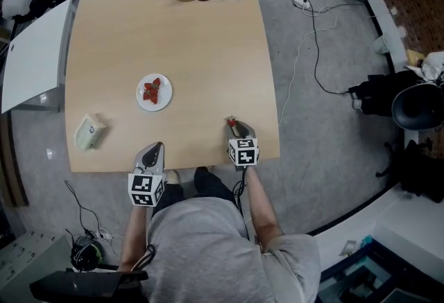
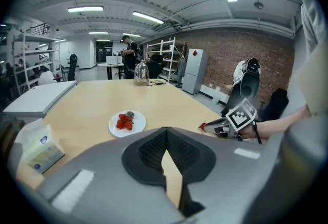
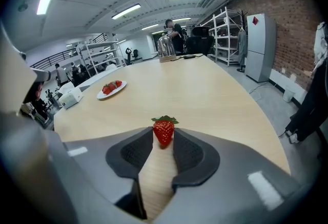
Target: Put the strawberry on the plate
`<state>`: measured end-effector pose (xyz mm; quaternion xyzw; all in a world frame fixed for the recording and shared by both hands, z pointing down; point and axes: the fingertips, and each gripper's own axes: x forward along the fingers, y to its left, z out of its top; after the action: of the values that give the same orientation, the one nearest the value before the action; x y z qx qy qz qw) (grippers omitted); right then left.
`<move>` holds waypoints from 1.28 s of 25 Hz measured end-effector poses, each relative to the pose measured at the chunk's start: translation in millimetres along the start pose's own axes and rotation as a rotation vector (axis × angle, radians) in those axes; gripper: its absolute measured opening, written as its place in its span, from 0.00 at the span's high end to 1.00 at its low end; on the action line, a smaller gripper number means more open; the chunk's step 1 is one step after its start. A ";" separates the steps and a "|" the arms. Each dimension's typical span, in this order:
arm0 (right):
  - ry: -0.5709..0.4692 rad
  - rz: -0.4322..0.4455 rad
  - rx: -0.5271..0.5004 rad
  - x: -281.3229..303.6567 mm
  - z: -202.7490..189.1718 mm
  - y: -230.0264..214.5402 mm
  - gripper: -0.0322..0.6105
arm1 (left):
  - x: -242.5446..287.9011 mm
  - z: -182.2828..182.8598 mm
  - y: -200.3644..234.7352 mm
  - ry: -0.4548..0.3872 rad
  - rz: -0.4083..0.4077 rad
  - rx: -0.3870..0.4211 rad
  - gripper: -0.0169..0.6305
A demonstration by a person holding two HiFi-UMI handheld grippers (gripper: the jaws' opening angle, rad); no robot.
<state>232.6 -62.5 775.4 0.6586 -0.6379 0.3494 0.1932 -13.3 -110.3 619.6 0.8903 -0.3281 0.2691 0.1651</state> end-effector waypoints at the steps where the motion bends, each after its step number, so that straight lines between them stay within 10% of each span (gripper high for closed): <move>1: 0.001 -0.001 -0.002 0.5 -0.2 0.4 0.75 | 0.0 -0.7 0.6 0.000 0.001 -0.001 0.94; 32: -0.066 -0.003 0.052 -15.8 18.1 0.1 0.77 | -2.3 5.7 4.5 -0.045 0.007 -0.014 0.94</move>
<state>237.3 -64.0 751.9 0.6756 -0.6335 0.3437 0.1556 -15.7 -115.1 614.2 0.8937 -0.3369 0.2473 0.1630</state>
